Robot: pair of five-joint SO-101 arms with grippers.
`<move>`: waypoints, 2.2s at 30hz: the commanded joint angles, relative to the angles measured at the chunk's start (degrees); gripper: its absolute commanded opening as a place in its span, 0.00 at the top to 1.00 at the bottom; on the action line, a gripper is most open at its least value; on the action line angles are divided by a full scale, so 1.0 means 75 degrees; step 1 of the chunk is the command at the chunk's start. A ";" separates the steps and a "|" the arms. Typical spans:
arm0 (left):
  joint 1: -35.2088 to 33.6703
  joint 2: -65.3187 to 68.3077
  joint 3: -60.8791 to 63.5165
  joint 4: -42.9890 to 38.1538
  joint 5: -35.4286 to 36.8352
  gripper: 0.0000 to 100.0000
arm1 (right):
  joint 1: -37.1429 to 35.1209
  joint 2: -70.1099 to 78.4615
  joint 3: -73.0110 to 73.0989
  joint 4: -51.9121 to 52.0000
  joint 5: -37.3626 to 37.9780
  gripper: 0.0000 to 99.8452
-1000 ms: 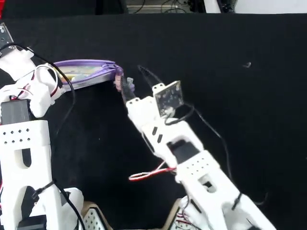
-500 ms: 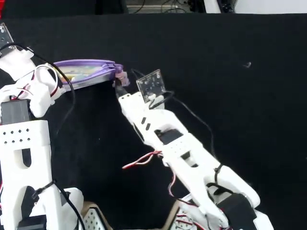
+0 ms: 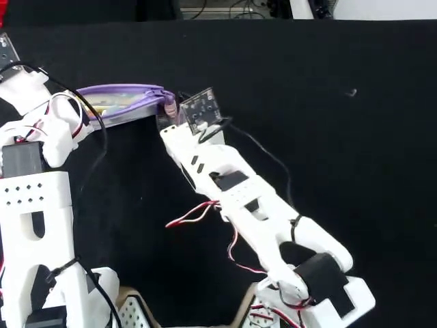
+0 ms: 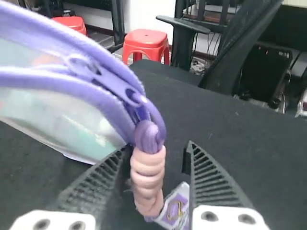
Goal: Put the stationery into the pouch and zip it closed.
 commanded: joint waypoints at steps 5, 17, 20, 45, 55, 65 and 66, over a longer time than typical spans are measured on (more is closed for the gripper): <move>-0.0100 0.0023 0.0018 -0.0094 0.0059 0.97 | -0.0164 -0.0064 -0.0404 -0.0141 0.0328 0.98; -0.0100 0.0023 0.0029 -0.0105 0.0059 0.97 | -0.0070 -0.0064 -0.0147 -0.0129 0.0316 0.94; -0.0100 0.0023 0.0029 -0.0094 0.0059 0.97 | -0.0094 -0.0064 -0.0064 -0.0129 0.0270 0.85; -0.0100 0.0023 0.0029 -0.0082 0.0059 0.97 | -0.0094 -0.1061 0.0651 -0.0188 0.0270 0.88; -0.0111 0.0023 0.0029 -0.0082 0.0059 0.97 | -0.0070 -0.0264 -0.0076 -0.0164 0.0305 0.88; -0.0111 0.0023 0.0029 -0.0082 0.0059 0.97 | -0.0059 -0.0932 0.0393 -0.0188 0.0305 0.88; -0.0111 0.0023 0.0029 -0.0082 0.0059 0.97 | -0.0059 -0.0932 0.0393 -0.0188 0.0316 0.88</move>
